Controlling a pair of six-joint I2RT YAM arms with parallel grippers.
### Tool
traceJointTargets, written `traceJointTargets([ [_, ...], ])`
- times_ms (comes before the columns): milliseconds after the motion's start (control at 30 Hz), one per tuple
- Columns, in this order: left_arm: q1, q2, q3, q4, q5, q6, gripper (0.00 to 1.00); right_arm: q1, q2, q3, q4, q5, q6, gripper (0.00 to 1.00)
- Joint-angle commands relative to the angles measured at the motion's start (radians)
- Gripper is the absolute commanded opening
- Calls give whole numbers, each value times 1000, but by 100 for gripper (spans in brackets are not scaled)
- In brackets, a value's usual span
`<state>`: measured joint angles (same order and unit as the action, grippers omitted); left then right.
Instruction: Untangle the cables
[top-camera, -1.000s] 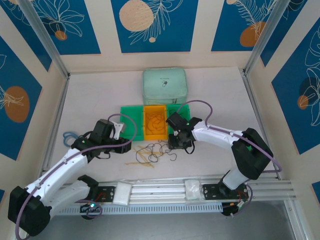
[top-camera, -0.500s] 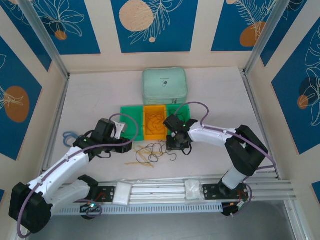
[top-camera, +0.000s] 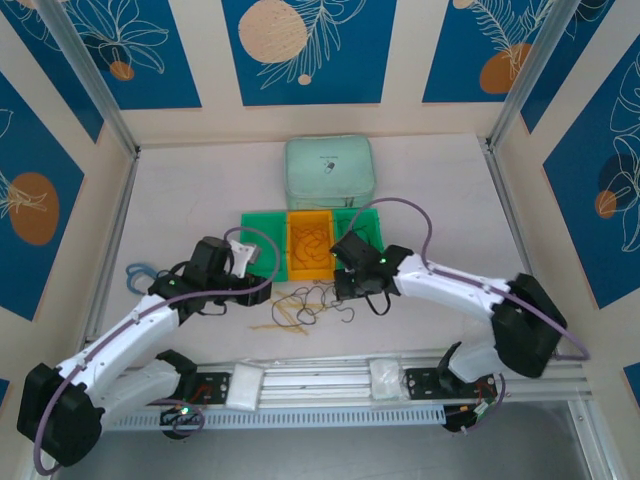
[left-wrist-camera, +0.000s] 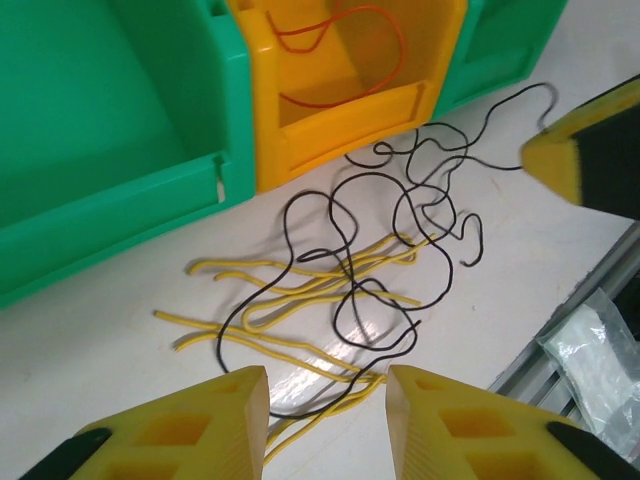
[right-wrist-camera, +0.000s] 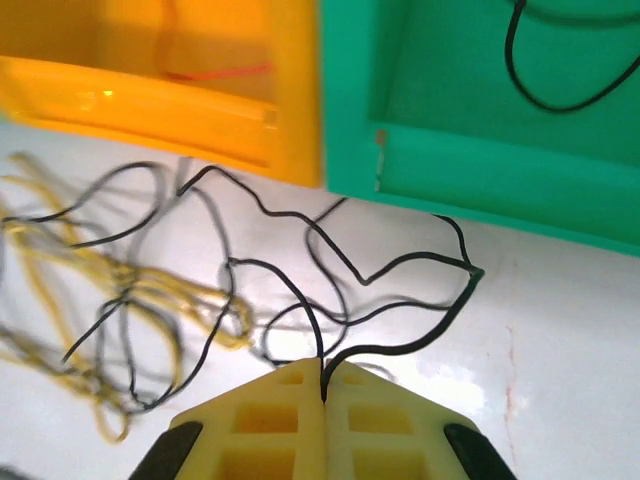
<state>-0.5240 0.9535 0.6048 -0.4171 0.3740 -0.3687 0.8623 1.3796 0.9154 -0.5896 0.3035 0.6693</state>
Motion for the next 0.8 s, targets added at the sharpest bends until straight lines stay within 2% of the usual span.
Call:
traceJointTargets([
  [0,-48,15,-4,72,27,-17,36,24,-108,57,-102,74,-62,0],
  [233,-115,116,20,135,6,-26,36,52,-284,162,-161,118,-154,0],
  [433,-144,155,38,180,8,-37,36,58,-363,263,-157,133,-237,0],
  [633,-148,155,43,172,-20,-44,36,47,-364,345,-137,171,-329,0],
  [767,-149,135,48,158,-35,-48,35,-1,-330,375,-136,164,-374,0],
])
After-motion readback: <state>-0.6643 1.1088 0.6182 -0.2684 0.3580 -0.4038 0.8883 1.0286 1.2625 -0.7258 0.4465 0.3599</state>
